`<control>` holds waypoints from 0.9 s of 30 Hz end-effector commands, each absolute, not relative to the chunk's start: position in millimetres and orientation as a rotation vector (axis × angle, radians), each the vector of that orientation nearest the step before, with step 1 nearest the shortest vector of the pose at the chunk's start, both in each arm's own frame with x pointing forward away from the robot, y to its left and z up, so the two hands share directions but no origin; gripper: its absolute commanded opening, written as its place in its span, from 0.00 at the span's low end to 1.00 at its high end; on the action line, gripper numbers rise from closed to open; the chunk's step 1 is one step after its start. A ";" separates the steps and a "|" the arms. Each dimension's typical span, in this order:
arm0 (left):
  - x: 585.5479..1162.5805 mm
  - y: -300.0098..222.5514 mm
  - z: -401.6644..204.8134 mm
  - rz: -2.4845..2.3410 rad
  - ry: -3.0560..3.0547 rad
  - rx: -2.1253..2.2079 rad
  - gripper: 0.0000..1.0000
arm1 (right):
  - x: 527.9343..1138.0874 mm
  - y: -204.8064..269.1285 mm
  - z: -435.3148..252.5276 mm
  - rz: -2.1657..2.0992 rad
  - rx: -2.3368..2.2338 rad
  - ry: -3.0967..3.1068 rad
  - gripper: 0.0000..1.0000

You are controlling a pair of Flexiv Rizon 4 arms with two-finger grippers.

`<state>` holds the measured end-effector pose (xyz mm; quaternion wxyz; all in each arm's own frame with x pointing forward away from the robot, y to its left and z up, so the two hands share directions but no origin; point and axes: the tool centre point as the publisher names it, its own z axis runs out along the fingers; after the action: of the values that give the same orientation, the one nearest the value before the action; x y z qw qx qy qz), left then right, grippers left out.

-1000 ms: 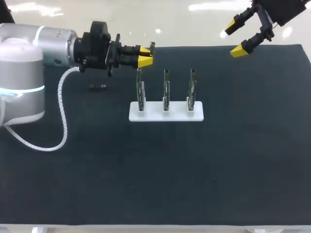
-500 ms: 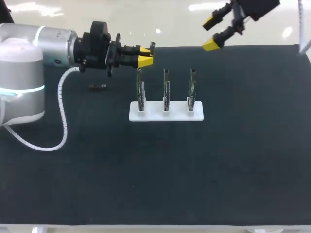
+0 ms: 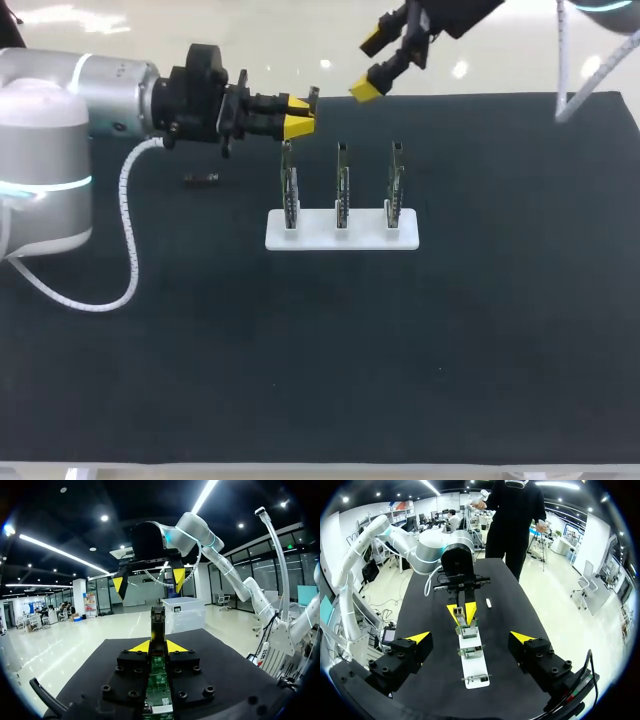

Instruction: Pick up the optical module with the left hand, and insert it into the network port with the right hand.

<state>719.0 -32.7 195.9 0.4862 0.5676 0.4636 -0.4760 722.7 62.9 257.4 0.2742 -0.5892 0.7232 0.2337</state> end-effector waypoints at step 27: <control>719.4 -32.7 195.5 -1.158 1.127 1.381 0.00 | 716.7 122.0 238.6 0.609 -1.549 1.915 1.00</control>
<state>719.0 -32.7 195.9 0.4862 0.5676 0.4636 -0.4760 722.6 121.8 240.1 0.2919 -0.5844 0.7195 0.2357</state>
